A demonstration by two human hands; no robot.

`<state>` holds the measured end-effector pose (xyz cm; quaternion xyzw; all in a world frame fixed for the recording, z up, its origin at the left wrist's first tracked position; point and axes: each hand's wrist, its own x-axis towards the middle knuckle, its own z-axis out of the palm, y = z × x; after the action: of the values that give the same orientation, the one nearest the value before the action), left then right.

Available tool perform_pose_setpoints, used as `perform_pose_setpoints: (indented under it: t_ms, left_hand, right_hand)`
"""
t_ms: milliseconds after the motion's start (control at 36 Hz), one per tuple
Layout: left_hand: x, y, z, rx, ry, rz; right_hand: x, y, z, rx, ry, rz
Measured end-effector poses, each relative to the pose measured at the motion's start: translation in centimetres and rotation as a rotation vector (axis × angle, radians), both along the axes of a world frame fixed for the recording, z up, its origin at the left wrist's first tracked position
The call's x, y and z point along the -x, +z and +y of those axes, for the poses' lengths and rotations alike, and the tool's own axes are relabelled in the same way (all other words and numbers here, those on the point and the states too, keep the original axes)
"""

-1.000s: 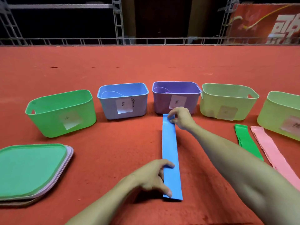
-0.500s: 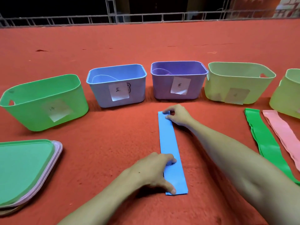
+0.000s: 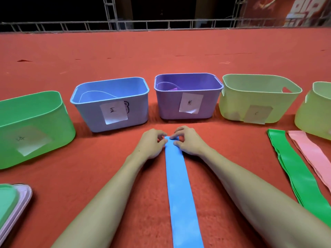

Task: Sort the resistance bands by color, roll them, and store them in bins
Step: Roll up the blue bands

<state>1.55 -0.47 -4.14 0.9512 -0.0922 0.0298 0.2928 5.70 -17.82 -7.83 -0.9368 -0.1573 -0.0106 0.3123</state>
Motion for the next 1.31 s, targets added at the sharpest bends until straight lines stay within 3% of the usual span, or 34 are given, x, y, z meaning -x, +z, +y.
perform_pose_setpoints:
  t_ms: [417, 833, 1306]
  left_hand:
    - [-3.3, -3.5, -0.2, 0.007, -0.021, -0.096]
    - [-3.4, -4.0, -0.1, 0.010, 0.006, -0.083]
    - [-2.8, -3.5, -0.4, 0.175, 0.001, -0.103]
  right_hand:
    - [0.4, 0.4, -0.1, -0.084, -0.011, -0.047]
    - [0.3, 0.3, -0.1, 0.030, -0.040, -0.003]
    - [0.8, 1.2, -0.4, 0.030, 0.064, -0.115]
